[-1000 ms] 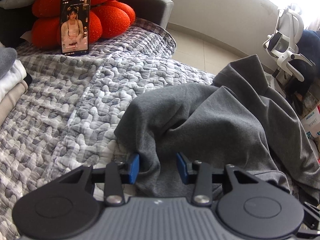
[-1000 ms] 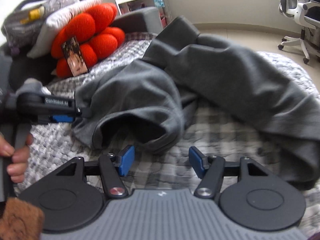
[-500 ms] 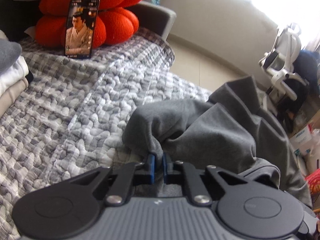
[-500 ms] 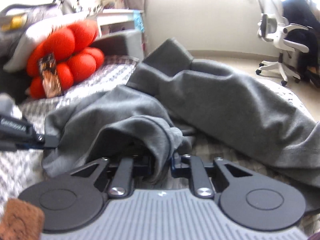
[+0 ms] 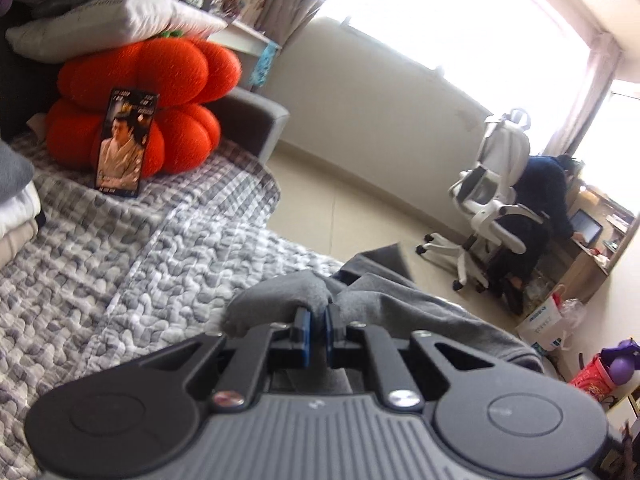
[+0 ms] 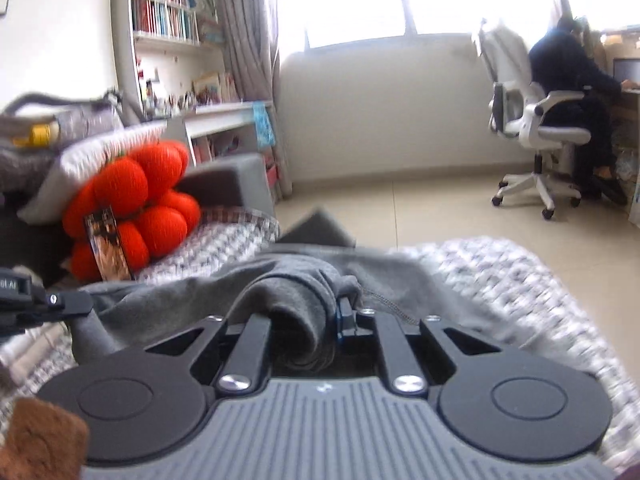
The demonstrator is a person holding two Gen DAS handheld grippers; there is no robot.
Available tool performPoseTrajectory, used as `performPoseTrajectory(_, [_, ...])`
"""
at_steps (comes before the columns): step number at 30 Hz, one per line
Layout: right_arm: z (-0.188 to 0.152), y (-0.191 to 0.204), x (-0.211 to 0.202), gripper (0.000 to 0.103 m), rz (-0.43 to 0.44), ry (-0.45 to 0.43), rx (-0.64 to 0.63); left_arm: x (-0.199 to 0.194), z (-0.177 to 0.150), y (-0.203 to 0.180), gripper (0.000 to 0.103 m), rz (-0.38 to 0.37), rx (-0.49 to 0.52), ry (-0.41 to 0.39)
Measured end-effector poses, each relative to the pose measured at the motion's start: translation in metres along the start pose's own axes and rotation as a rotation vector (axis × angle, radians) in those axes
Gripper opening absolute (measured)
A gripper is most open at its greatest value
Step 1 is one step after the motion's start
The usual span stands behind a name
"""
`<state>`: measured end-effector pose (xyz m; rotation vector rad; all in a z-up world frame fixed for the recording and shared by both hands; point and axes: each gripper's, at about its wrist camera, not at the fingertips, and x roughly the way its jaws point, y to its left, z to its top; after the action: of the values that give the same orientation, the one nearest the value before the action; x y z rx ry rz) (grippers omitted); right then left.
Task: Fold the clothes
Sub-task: 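Lift the grey garment up off the bed with both grippers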
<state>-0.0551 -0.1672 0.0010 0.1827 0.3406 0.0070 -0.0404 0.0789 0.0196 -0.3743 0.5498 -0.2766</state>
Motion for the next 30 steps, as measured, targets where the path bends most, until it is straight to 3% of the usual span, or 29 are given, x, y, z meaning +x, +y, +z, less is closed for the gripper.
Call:
performPoseTrajectory(8, [0.019,-0.022,-0.022,0.012,-0.041,-0.101,0.043,0.0,-0.017,-0.016,0.008,-0.099,0.13,0.001])
performPoseTrajectory(11, [0.021,-0.03,-0.02,0.012,-0.046,-0.1,0.071,0.006,-0.023,-0.022,0.022,-0.108,0.177,0.005])
performPoseTrajectory(13, [0.022,-0.031,-0.017,0.012,-0.049,-0.097,0.069,0.01,-0.028,-0.026,0.046,-0.1,0.225,0.007])
performPoseTrajectory(18, [0.029,-0.039,-0.008,0.012,-0.06,-0.091,0.075,0.021,-0.038,-0.034,0.06,-0.073,0.35,0.03])
performPoseTrajectory(22, [0.035,-0.049,0.002,0.012,-0.075,-0.093,0.088,0.023,-0.045,-0.039,0.08,-0.1,0.434,0.059])
performPoseTrajectory(30, [0.033,-0.071,0.027,0.012,-0.106,-0.051,0.16,0.041,-0.073,-0.054,0.084,-0.114,0.612,0.144])
